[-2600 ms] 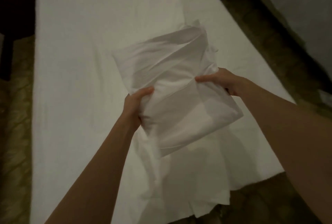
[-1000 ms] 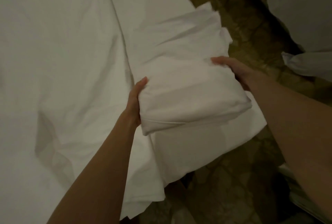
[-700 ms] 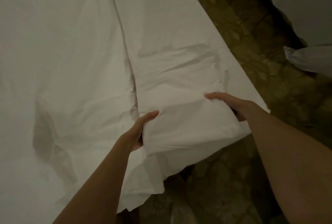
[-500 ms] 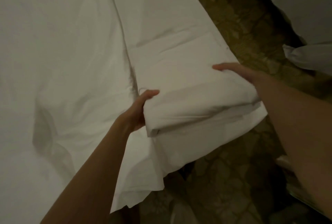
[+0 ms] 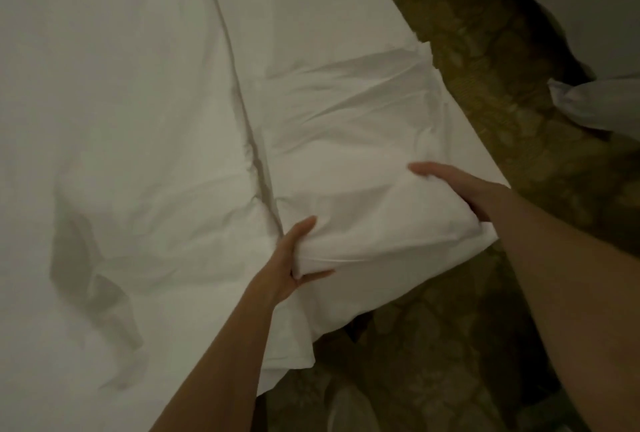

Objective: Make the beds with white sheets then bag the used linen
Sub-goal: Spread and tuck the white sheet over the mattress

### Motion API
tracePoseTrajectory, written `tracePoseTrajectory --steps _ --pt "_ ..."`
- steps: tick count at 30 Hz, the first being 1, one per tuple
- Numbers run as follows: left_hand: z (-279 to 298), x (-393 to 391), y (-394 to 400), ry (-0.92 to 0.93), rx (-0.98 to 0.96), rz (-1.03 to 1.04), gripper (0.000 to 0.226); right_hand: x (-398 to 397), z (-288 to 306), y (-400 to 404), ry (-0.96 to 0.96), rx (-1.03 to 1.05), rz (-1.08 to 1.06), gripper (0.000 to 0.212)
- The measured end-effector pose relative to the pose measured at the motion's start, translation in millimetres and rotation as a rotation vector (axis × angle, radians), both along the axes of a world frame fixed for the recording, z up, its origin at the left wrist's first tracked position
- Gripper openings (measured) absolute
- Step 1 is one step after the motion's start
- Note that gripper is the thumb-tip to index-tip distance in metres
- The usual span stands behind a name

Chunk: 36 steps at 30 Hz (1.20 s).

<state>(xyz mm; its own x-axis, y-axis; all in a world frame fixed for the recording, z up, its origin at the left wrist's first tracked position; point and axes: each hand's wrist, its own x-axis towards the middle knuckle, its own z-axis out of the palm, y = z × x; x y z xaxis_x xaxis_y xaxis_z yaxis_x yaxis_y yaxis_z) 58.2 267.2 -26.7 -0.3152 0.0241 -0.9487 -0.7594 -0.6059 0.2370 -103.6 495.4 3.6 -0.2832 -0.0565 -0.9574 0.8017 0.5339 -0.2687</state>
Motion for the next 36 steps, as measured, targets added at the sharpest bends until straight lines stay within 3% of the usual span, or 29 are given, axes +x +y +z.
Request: tracePoseTrajectory --steps 3,6,9,12,14,16,22,28,32,36 --pt "3 -6 2 -0.011 -0.059 -0.038 0.073 0 -11 -4 0.137 0.063 -0.054 0.092" --pt "9 -10 -6 -0.016 -0.139 -0.229 0.082 -4 -16 -12 0.383 0.235 0.006 0.107" --pt "13 -14 -23 0.029 -0.282 -0.483 0.078 -7 -14 -27 0.806 0.439 0.156 0.09" --pt "20 -13 -44 0.092 -0.332 -0.486 0.049 4 -15 -55 1.074 0.39 0.445 0.073" --pt "24 -2 -62 0.108 -0.405 -0.445 0.039 23 -20 -81 1.067 0.291 0.57 0.064" --pt "24 18 -82 0.097 -0.49 -0.372 0.03 48 -23 -108 0.995 0.227 0.527 0.058" --pt "15 97 -158 -0.033 -0.675 -0.194 0.02 112 -31 -167 0.959 0.365 0.719 0.068" --pt "23 154 -226 -0.181 -1.16 -0.245 0.055 148 -34 -189 0.889 0.566 0.816 0.071" --pt "28 178 -268 -0.266 -1.179 -0.232 0.077 178 -31 -218 0.82 0.677 0.763 0.079" --pt "9 203 -310 -0.32 -0.991 -0.29 0.091 197 -25 -264 0.751 0.683 0.66 0.077"
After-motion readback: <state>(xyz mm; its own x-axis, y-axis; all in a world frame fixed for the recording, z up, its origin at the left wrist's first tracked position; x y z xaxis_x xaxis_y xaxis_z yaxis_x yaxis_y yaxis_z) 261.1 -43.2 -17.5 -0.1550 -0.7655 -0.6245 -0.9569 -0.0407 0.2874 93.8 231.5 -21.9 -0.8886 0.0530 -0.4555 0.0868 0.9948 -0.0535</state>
